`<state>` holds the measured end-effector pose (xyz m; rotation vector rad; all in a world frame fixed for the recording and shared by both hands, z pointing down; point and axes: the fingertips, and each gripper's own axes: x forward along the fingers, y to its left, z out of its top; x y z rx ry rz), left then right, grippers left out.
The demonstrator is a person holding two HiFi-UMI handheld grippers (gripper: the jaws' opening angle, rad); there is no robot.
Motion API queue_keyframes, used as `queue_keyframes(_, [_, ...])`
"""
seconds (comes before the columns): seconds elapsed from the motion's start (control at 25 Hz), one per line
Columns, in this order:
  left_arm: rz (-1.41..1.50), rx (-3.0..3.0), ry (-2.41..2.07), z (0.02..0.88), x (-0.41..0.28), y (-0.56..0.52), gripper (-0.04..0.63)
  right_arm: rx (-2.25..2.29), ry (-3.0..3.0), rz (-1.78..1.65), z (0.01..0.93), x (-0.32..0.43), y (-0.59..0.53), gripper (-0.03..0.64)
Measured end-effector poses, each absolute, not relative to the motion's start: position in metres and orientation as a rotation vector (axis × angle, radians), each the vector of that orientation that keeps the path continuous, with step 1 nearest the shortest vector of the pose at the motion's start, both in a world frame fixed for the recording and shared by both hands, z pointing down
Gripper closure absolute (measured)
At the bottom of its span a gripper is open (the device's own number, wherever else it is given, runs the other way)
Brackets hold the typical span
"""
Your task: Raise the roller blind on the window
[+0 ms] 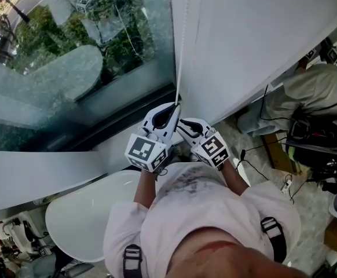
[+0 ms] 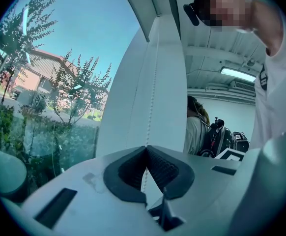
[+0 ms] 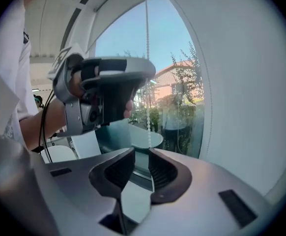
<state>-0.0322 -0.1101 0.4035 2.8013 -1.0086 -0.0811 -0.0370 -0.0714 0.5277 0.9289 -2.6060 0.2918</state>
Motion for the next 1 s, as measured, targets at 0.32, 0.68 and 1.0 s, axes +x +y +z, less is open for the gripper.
queue_keyframes(0.32, [-0.071, 2.810, -1.024, 0.404, -0.032, -0.110, 0.588, 1.088, -2.685, 0.177, 0.435, -0.014, -0.085, 0.480])
queue_keyframes(0.68, [-0.048, 2.816, -1.057, 0.406, -0.030, -0.113, 0.588, 1.146, -2.842, -0.061, 0.317, -0.019, -0.099, 0.480])
queue_keyframes(1.0, [-0.051, 2.817, -1.060, 0.407, -0.028, -0.113, 0.588, 1.130, -2.916, -0.164, 0.268, -0.035, -0.117, 0.480])
